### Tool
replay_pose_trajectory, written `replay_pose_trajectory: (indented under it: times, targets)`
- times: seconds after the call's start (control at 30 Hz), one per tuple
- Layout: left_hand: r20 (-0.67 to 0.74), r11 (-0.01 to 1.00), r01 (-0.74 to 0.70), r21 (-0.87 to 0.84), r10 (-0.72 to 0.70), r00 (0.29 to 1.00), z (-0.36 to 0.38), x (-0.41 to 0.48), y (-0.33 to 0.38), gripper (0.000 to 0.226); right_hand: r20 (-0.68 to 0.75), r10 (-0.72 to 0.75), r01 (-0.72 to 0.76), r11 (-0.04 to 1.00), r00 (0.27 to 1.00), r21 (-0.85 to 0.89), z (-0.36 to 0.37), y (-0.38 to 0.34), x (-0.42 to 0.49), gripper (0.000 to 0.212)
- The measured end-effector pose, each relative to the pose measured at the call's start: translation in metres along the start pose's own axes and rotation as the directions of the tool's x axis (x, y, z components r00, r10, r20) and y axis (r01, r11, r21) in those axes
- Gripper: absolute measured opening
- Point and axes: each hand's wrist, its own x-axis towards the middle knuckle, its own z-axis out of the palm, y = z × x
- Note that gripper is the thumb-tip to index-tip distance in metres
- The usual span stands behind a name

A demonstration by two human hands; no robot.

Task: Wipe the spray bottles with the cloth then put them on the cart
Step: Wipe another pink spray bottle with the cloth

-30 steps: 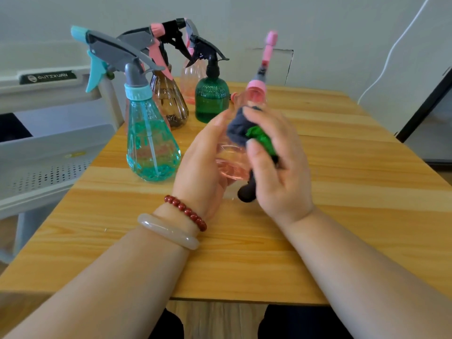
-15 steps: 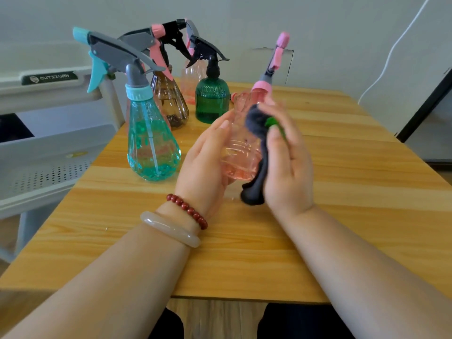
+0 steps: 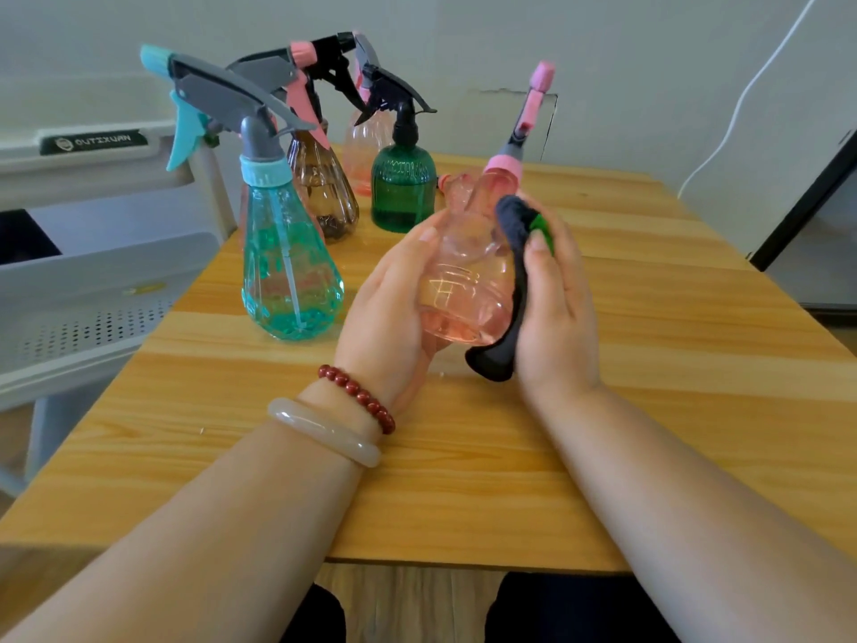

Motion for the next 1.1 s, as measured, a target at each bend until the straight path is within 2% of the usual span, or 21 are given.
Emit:
replay_pose_trajectory:
  times: [0.03, 0.1, 0.2, 0.27, 0.33, 0.4, 0.47, 0.53, 0.6, 0.63, 0.77, 0.83, 0.87, 0.9, 1.0, 1.07, 1.1]
  targets:
    - [-0.002, 1.000, -0.002, -0.002, 0.002, 1.000, 0.000, 0.001, 0.000, 0.033, 0.005, 0.003, -0.003, 1.000, 1.000, 0.003, -0.002, 0.001, -0.001, 0.031]
    - [-0.005, 0.999, -0.023, -0.032, 0.023, 1.000, -0.001, 0.001, 0.001, 0.033, 0.088, -0.097, 0.101, 0.994, 0.991, -0.036, -0.003, 0.000, -0.005, 0.036]
    - [0.013, 0.995, -0.007, -0.099, 0.009, 1.000, -0.007, 0.002, 0.004, 0.043, 0.302, -0.325, 0.379, 0.915, 0.896, -0.138, 0.003, -0.004, -0.010, 0.038]
    - [0.023, 0.995, -0.002, -0.101, 0.004, 1.000, -0.009, 0.002, 0.005, 0.045, 0.340, -0.352, 0.419, 0.896, 0.872, -0.147, 0.006, -0.005, -0.010, 0.038]
    - [0.037, 0.995, 0.004, -0.097, -0.001, 0.999, -0.007, 0.001, 0.004, 0.050, 0.246, -0.258, 0.295, 0.947, 0.934, -0.125, 0.007, -0.004, -0.007, 0.035]
    - [0.023, 0.995, -0.004, -0.099, 0.007, 1.000, -0.004, 0.001, 0.002, 0.053, 0.106, -0.033, 0.035, 0.999, 0.994, -0.012, 0.005, -0.001, -0.003, 0.033]
    - [0.005, 0.998, -0.042, -0.055, 0.043, 0.999, -0.003, 0.002, 0.000, 0.044, 0.075, 0.159, -0.168, 0.975, 0.984, 0.143, 0.004, 0.003, -0.002, 0.032]
    - [-0.018, 0.964, -0.154, 0.218, 0.162, 0.987, -0.007, 0.002, -0.002, 0.035, 0.107, 0.153, -0.169, 0.972, 0.982, 0.161, 0.004, 0.006, -0.002, 0.033]
    - [-0.031, 0.843, -0.216, 0.492, 0.265, 0.964, -0.010, 0.002, -0.004, 0.032, 0.115, 0.116, -0.132, 0.981, 0.987, 0.143, 0.006, 0.004, -0.002, 0.034]
    - [-0.046, 0.827, -0.217, 0.518, 0.280, 0.959, -0.010, 0.002, -0.004, 0.033, 0.100, 0.108, -0.120, 0.985, 0.989, 0.121, 0.006, 0.002, -0.001, 0.032]
    - [-0.015, 0.892, -0.175, 0.417, 0.199, 0.980, -0.006, 0.001, -0.007, 0.031, 0.023, 0.072, -0.072, 0.997, 0.997, -0.031, 0.002, -0.001, -0.001, 0.033]
    - [0.055, 0.863, -0.169, 0.475, 0.163, 0.985, -0.001, -0.004, -0.006, 0.051, 0.020, 0.072, -0.072, 0.997, 0.997, -0.020, 0.002, 0.001, -0.002, 0.033]
    - [0.053, 0.859, -0.162, 0.486, 0.156, 0.986, 0.000, -0.005, -0.005, 0.061, 0.041, 0.079, -0.079, 0.997, 0.996, -0.009, 0.002, 0.001, -0.002, 0.033]
    - [0.031, 0.879, -0.139, 0.455, 0.140, 0.990, -0.001, -0.003, -0.006, 0.061, 0.073, 0.068, -0.067, 0.998, 0.995, -0.020, 0.002, 0.001, -0.002, 0.033]
    - [-0.044, 0.988, -0.010, 0.151, 0.017, 0.999, -0.002, 0.000, 0.001, 0.037, 0.247, -0.107, 0.130, 0.988, 0.963, -0.078, 0.004, -0.005, -0.004, 0.035]
    - [-0.043, 0.996, 0.044, -0.083, -0.048, 0.998, -0.005, 0.001, 0.004, 0.037, 0.324, -0.223, 0.273, 0.955, 0.919, -0.115, 0.007, -0.006, -0.009, 0.034]
    - [-0.027, 0.988, 0.060, -0.140, -0.065, 0.998, -0.007, 0.000, 0.005, 0.039, 0.344, -0.260, 0.321, 0.938, 0.902, -0.132, 0.009, -0.006, -0.009, 0.034]
